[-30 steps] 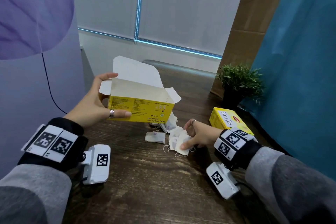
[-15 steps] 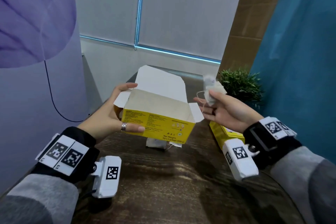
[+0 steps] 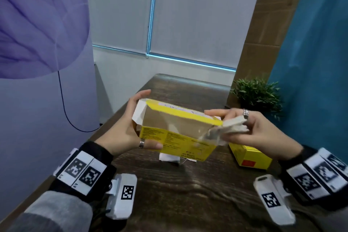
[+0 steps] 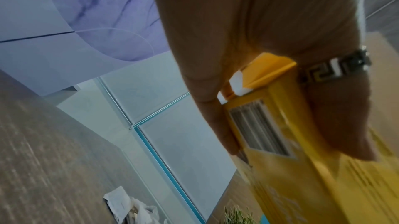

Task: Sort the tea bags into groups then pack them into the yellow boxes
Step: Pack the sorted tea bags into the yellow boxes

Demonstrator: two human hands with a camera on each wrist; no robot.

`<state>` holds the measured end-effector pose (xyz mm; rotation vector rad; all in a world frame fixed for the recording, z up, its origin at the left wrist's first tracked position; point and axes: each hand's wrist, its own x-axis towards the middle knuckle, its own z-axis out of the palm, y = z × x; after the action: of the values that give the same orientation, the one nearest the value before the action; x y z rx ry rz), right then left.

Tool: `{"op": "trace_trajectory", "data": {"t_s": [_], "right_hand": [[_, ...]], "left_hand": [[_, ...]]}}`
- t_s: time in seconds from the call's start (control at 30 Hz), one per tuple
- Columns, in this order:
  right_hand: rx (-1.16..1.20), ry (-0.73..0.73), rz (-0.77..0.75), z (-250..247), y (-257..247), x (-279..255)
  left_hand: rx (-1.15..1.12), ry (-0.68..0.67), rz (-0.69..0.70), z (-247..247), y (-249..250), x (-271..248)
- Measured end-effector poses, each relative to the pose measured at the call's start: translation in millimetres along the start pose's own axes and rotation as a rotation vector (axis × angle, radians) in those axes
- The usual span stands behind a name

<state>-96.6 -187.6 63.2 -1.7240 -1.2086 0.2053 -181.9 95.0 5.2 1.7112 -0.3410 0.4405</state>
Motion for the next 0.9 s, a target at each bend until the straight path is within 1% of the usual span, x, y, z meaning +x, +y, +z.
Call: {"op": "trace_trajectory", "data": {"t_s": [0.1, 0.2, 0.27, 0.33, 0.4, 0.5, 0.53, 0.6, 0.67, 0.73, 0.83, 0.9], "right_hand": [[-0.112, -0.113, -0.021, -1.0, -8.7, -12.0], [-0.179, -0.187, -0.011, 3.8, -7.5, -19.0], [-0.213, -0.198, -0.007, 6.9, -6.3, -20.2], [-0.184, -0.174, 0.014, 7.5, -5.4, -18.4], [-0.035, -0.077, 0.027, 6.7, -6.2, -12.8], [0.416, 0.145, 0.052, 0.4, -8.0, 5.1], [0.522, 0.217, 0.055, -1.8, -8.0, 13.8], [0.615, 0.329, 0.086, -5.1, -7.7, 32.2], [0.625, 0.361, 0.164, -5.3, -2.0, 48.4], [0.526, 0.32, 0.283, -1.5, 6.8, 58.3], [0.312, 0.138, 0.46, 2.7, 16.1, 61.1], [0.25, 0.053, 0.52, 0.4, 18.8, 60.0]], "left_hand": [[0.017, 0.0, 0.018, -1.9, 0.4, -0.3], [0.082, -0.011, 0.021, -2.6, 0.5, 0.0], [0.098, -0.014, 0.008, -3.6, -0.1, 0.8], [0.079, -0.011, -0.001, -4.7, -1.8, 0.6], [0.052, -0.017, -0.009, -4.0, -0.7, -0.7], [0.038, -0.015, -0.034, -1.0, 0.5, -1.4], [0.018, -0.032, -0.046, -0.3, -0.1, -1.5], [0.012, -0.088, -0.063, 0.4, -1.8, -2.1], [0.023, -0.114, -0.073, 0.7, -2.8, -3.1], [0.016, -0.108, -0.083, 0.2, -2.4, -2.7], [0.025, -0.12, -0.089, 0.5, -3.8, -0.9], [0.011, -0.128, -0.107, 0.6, -5.9, 0.2]]}}
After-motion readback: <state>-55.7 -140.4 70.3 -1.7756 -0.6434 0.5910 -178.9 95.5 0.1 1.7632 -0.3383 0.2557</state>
